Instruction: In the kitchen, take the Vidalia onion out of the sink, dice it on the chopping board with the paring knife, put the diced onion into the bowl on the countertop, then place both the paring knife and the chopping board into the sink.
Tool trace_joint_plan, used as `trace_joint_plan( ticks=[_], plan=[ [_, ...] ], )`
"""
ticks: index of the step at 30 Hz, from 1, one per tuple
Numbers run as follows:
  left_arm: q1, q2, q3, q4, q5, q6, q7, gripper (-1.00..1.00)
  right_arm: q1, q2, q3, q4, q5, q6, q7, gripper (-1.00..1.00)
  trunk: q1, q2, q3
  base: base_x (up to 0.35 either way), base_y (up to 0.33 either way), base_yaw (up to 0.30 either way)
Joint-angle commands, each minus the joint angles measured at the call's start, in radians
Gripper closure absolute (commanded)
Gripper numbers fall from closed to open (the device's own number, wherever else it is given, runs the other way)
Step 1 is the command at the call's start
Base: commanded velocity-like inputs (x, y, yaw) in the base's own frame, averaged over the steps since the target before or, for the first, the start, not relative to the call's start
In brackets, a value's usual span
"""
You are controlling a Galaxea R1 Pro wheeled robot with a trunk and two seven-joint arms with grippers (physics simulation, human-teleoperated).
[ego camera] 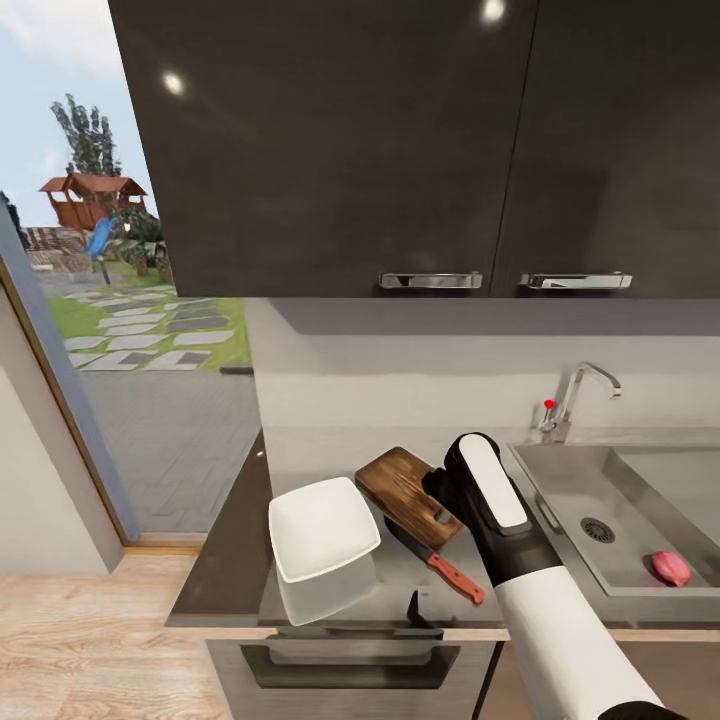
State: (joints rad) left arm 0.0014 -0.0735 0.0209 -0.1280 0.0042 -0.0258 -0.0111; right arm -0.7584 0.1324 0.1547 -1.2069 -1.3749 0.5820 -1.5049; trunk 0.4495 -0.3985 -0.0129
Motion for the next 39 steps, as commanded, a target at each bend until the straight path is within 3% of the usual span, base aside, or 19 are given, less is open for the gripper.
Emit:
trace_joint_plan(
  ticks=[1, 10, 15, 18, 25, 30, 34, 39],
  plan=[
    [0.0, 0.0, 0.002, -0.001, 0.0, -0.002, -0.001, -1.0, -0.001, 0.0, 0.0, 0.0, -0.006, 0.01, -0.007, -1.0, 0.001, -0.001, -0.001, 0.0, 0.0, 0.0],
    [0.0, 0.0, 0.002, -0.001, 0.0, -0.002, -0.001, -1.0, -0.001, -0.002, -0.018, 0.0, -0.004, 0.01, -0.009, -1.0, 0.001, -0.001, -0.001, 0.103, 0.0, 0.0],
    [0.0, 0.0, 0.002, -0.001, 0.0, -0.002, -0.001, -1.0, -0.001, -0.004, -0.071, 0.002, -0.001, 0.011, -0.009, -1.0, 0.001, -0.001, -0.001, 0.059, 0.0, 0.0],
    [0.0, 0.0, 0.002, -0.001, 0.0, -0.002, -0.001, -1.0, -0.017, -0.028, -0.118, 0.048, 0.0, 0.014, -0.006, -1.0, 0.001, -0.001, -0.001, 0.007, 0.0, 0.0],
    [0.0, 0.0, 0.002, -0.001, 0.0, -0.002, -0.001, -1.0, -0.058, -0.057, -0.125, 0.151, -0.001, 0.013, 0.022, -1.0, 0.001, -0.001, -0.001, 0.001, 0.0, 0.0],
    [0.0, 0.0, 0.002, -0.001, 0.0, -0.002, -0.001, -1.0, -0.065, -0.07, -0.125, 0.164, -0.001, 0.013, 0.04, -1.0, 0.001, -0.001, -0.001, 0.0, 0.0, 0.0],
    [0.0, 0.0, 0.002, -0.001, 0.0, -0.002, -0.001, -1.0, -0.072, -0.112, -0.127, 0.169, -0.002, 0.015, 0.047, -1.0, 0.001, -0.001, -0.001, 0.0, 0.0, 0.0],
    [0.0, 0.0, 0.002, -0.001, 0.0, -0.002, -0.001, -1.0, -0.075, -0.12, -0.128, 0.169, -0.003, 0.014, 0.048, -1.0, 0.001, -0.001, -0.001, 0.0, 0.0, 0.0]
  ],
)
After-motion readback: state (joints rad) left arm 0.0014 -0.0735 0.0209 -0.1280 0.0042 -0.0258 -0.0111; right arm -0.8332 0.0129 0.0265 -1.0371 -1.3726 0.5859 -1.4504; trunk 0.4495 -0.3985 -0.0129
